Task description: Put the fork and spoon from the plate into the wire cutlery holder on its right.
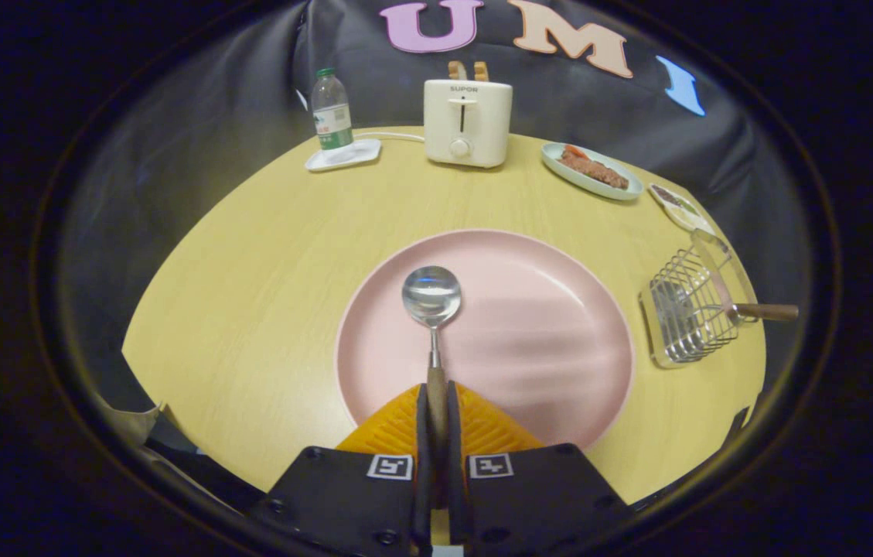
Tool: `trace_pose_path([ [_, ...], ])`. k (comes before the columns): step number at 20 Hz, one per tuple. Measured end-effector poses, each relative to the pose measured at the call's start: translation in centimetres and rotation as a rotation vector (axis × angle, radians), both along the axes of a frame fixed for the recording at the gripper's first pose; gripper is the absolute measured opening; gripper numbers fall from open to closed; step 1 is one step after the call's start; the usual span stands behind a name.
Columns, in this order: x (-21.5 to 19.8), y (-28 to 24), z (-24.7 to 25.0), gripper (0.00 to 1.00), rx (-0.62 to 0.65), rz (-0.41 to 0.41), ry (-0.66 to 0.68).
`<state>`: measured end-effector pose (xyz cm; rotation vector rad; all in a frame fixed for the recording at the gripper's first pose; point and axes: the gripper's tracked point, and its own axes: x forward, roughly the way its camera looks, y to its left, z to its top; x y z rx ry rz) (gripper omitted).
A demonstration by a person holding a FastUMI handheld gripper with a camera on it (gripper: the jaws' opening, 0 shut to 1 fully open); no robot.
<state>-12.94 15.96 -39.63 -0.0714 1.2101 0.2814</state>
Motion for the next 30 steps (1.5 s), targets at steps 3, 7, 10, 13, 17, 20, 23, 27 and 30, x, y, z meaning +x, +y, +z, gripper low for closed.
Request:
trace_pose_path([
  [3, 0.3, -1.1, 0.2, 0.10, -0.033, 0.042, -0.002],
  [7, 0.1, -2.7, 1.3, 0.05, -0.020, 0.098, 0.040],
  [10, 0.9, -4.6, 3.0, 0.05, -0.017, 0.121, 0.033],
  [13, 1.9, -7.1, 4.7, 0.05, -0.024, 0.145, 0.038],
  [17, 3.3, -10.6, 6.8, 0.05, -0.037, 0.164, 0.042],
  [20, 4.5, -12.9, 8.1, 0.05, -0.047, 0.176, 0.048],
  [23, 5.5, -15.4, 9.2, 0.05, -0.066, 0.220, 0.061],
  [27, 7.3, -19.2, 10.7, 0.06, -0.109, 0.276, 0.081],
  [30, 8.9, -21.7, 11.5, 0.06, -0.144, 0.316, 0.097],
])
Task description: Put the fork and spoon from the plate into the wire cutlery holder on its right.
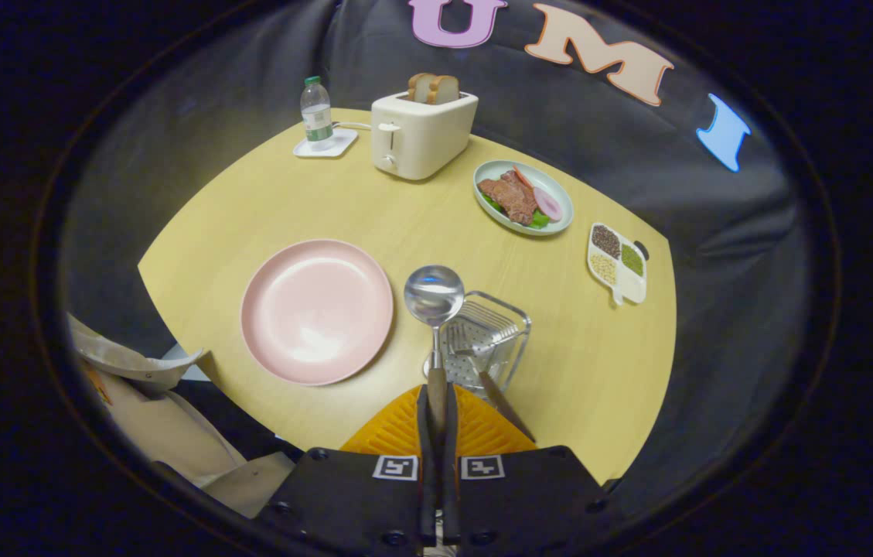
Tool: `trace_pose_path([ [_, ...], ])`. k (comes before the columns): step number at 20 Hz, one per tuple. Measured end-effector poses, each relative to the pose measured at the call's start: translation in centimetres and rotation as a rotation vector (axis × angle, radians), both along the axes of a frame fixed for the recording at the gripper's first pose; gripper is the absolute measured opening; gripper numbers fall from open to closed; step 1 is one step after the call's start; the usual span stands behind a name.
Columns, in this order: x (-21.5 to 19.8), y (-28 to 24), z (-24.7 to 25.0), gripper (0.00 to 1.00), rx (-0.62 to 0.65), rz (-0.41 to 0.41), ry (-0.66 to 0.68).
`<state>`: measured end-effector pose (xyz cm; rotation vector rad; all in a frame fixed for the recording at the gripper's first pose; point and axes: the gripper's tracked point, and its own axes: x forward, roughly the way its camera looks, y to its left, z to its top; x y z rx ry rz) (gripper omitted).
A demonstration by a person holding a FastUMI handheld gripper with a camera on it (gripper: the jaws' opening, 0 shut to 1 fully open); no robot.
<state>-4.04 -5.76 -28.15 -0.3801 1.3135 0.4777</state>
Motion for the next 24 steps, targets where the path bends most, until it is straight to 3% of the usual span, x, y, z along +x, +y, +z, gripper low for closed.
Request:
trace_pose_path([
  [8, 0.7, -3.7, -0.8, 0.06, -0.097, 0.169, 0.151],
  [21, 1.6, -3.8, -2.8, 0.06, -0.156, 0.220, 0.338],
  [24, 2.1, -3.4, -3.1, 0.19, -0.162, 0.222, 0.335],
])
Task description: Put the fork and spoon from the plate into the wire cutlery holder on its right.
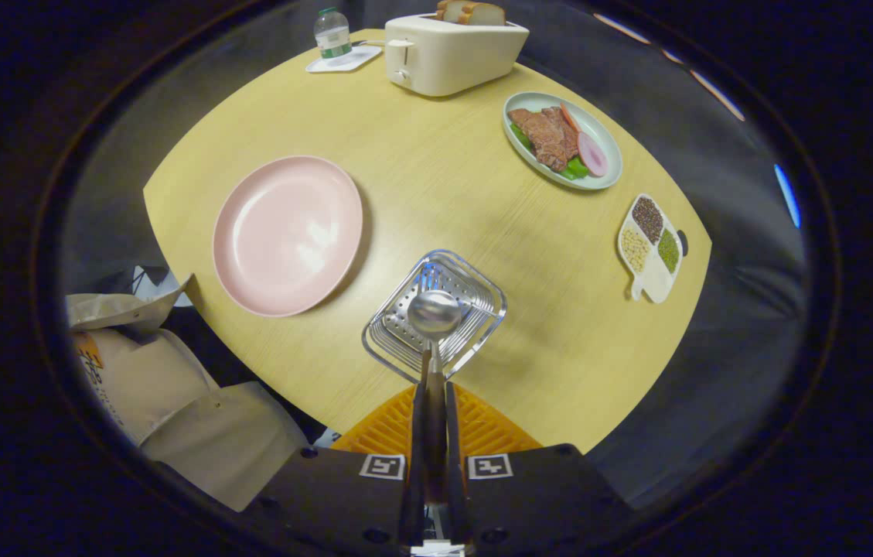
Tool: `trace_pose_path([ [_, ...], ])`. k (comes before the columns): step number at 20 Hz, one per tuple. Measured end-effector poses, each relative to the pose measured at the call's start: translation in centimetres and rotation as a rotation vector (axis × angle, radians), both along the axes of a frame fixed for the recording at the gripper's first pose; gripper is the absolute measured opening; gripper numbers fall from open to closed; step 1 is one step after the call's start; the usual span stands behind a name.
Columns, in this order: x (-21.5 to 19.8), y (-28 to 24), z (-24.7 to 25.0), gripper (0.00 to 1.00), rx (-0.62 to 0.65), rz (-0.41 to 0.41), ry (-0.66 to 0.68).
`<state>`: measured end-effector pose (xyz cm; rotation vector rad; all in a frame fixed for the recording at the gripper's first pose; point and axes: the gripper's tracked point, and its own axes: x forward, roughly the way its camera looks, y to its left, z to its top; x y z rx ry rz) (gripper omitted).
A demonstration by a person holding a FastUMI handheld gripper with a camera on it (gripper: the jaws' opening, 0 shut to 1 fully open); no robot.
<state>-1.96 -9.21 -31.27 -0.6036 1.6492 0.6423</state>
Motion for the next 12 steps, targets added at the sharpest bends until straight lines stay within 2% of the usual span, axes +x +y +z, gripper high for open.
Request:
trace_pose_path([
  [3, 0.6, 0.4, 0.1, 0.31, 0.013, -0.021, -0.024],
  [8, 2.0, 1.8, 1.6, 1.00, 0.076, -0.090, -0.161],
  [12, 2.4, 4.9, 4.4, 1.00, 0.204, -0.207, -0.343],
])
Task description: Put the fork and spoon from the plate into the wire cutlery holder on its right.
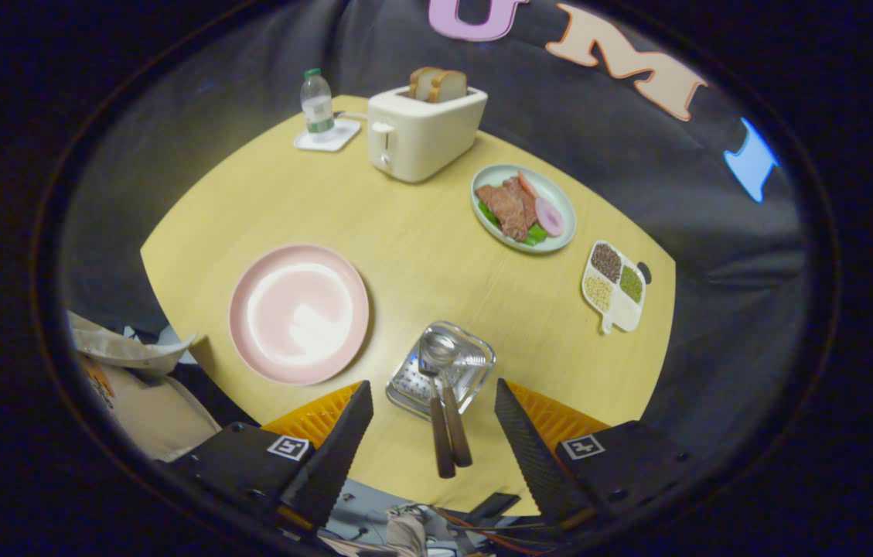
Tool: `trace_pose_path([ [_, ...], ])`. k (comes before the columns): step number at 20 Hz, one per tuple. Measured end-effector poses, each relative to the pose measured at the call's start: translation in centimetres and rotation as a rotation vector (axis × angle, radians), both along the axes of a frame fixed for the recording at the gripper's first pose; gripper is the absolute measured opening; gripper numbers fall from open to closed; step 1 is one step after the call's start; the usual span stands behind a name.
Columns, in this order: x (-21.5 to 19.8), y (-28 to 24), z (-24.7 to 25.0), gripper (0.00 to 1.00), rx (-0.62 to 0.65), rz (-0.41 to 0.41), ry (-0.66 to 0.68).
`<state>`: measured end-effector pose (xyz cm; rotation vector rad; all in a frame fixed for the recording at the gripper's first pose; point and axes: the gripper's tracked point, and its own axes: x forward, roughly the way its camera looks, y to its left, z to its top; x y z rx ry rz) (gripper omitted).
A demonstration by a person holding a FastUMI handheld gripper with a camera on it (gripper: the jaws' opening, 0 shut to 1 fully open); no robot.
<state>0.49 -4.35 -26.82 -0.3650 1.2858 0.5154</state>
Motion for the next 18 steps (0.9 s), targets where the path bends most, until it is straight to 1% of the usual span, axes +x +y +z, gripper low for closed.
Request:
trace_pose_path([
  [2, 0.2, 1.7, 2.0, 1.00, 0.076, -0.085, -0.107],
  [5, -0.1, 3.9, 5.2, 1.00, 0.200, -0.249, -0.253],
  [7, 0.1, 4.2, 7.2, 1.00, 0.244, -0.342, -0.376],
  [9, -0.1, 4.3, 9.3, 1.00, 0.271, -0.400, -0.513],
  [11, -0.6, 4.7, 10.9, 0.99, 0.300, -0.442, -0.622],
  [15, -2.5, 4.6, 13.5, 0.99, 0.310, -0.526, -0.775],
  [18, -2.3, 3.7, 16.0, 0.99, 0.328, -0.578, -0.927],
])
